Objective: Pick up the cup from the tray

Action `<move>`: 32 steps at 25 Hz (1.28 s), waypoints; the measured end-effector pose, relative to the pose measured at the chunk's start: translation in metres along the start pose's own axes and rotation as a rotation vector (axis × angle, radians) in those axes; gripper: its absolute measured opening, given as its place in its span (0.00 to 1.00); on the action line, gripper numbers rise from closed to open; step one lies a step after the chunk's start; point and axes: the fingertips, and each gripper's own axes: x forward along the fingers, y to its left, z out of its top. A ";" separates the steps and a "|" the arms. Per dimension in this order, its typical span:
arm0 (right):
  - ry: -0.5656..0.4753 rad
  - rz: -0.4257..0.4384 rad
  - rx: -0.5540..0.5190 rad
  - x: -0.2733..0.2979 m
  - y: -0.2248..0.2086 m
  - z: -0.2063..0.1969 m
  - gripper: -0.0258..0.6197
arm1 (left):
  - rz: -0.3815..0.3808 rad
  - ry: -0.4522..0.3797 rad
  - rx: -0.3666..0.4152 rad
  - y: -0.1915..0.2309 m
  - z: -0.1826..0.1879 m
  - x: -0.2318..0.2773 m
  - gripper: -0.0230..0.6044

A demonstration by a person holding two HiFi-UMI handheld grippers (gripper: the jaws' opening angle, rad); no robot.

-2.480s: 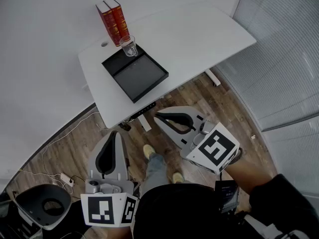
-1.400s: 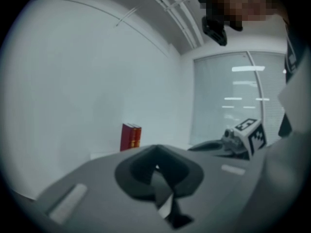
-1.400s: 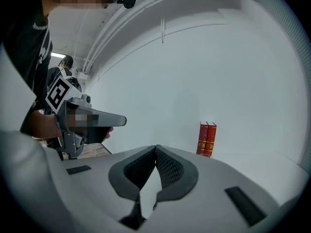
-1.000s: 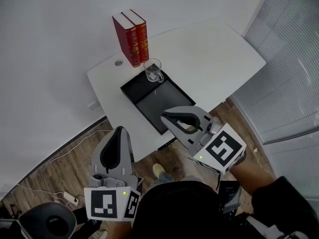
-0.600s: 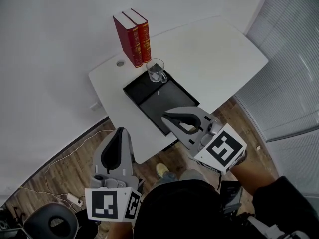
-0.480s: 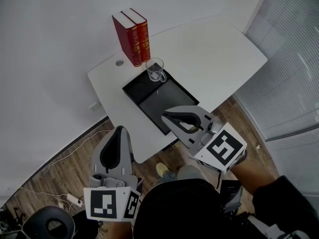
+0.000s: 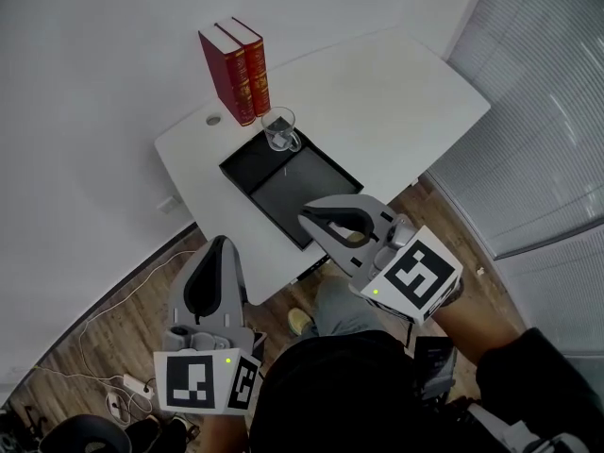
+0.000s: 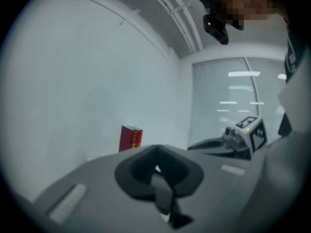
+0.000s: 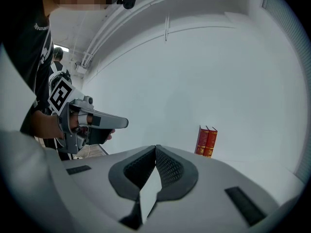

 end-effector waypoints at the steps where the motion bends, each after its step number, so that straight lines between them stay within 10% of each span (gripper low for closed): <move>1: 0.000 -0.001 -0.003 -0.001 0.001 0.001 0.06 | -0.004 -0.003 -0.002 -0.001 0.000 0.000 0.04; 32: -0.048 0.028 0.004 0.019 -0.064 0.001 0.06 | 0.037 -0.003 0.034 0.004 0.015 0.062 0.04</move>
